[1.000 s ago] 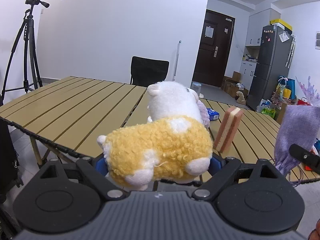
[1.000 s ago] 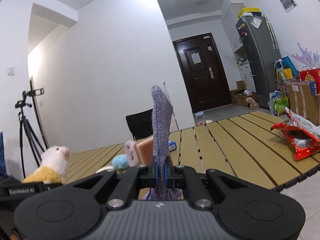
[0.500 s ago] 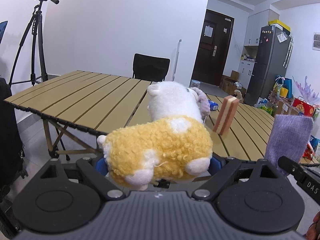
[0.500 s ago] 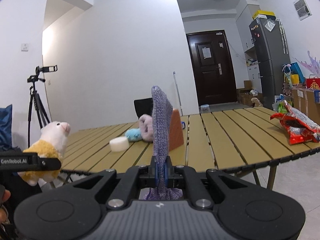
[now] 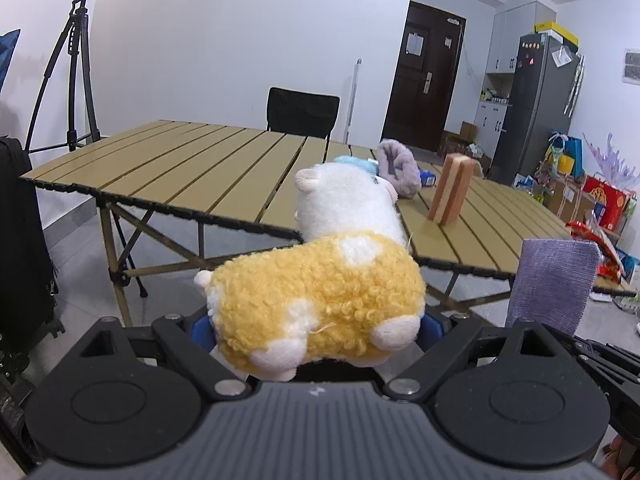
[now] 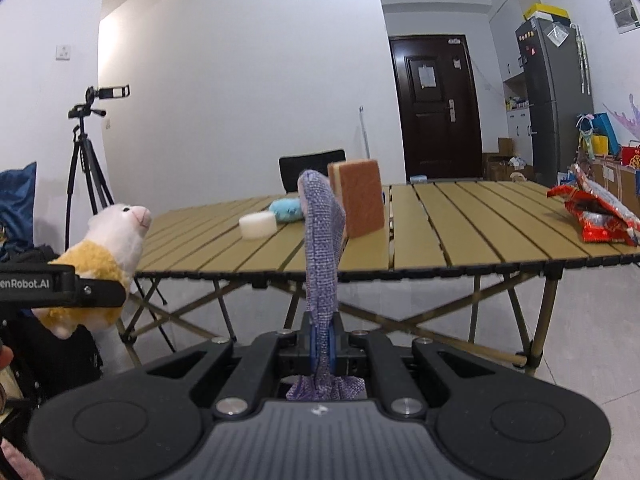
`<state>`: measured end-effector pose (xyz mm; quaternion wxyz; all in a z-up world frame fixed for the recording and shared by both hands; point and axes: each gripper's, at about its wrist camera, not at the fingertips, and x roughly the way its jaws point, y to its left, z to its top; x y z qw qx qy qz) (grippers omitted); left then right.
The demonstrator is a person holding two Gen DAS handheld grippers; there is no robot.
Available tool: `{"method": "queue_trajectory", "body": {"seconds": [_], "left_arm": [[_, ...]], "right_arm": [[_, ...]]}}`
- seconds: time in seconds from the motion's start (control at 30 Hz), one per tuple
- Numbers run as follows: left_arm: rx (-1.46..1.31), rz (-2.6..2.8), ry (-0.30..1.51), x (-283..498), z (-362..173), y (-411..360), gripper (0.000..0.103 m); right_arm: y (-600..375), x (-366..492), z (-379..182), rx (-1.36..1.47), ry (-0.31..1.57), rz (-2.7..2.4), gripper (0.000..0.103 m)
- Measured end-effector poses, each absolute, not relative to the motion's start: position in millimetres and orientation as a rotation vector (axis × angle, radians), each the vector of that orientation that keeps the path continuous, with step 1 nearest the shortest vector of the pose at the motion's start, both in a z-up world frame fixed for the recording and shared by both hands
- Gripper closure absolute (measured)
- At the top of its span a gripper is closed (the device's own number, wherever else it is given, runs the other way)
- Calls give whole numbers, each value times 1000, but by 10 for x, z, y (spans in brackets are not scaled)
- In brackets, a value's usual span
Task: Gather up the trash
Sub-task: 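Lift the plush sheep and lavender pouch off the table, then carry the plush sheep and pouch down over the black trash bin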
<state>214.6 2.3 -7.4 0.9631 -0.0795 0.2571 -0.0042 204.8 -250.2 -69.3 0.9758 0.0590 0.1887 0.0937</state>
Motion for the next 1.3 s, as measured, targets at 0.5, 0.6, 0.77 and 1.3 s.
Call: {"method": "queue_trajectory", "body": {"seconds": [0.5, 0.6, 0.77, 1.3], "left_arm": [[-130, 46, 614, 1991, -428, 259, 11], [-126, 53, 637, 1986, -508, 310, 11], [-127, 61, 682, 2019, -655, 408, 11], [-147, 109, 799, 2117, -965, 636, 11]], "right_arm": [[-2298, 2009, -1056, 67, 571, 205, 97], [-2278, 2029, -1147, 56, 611, 206, 97], [-2240, 2106, -1307, 55, 688, 201, 97], [-2091, 2329, -1660, 47, 864, 190, 97]]}}
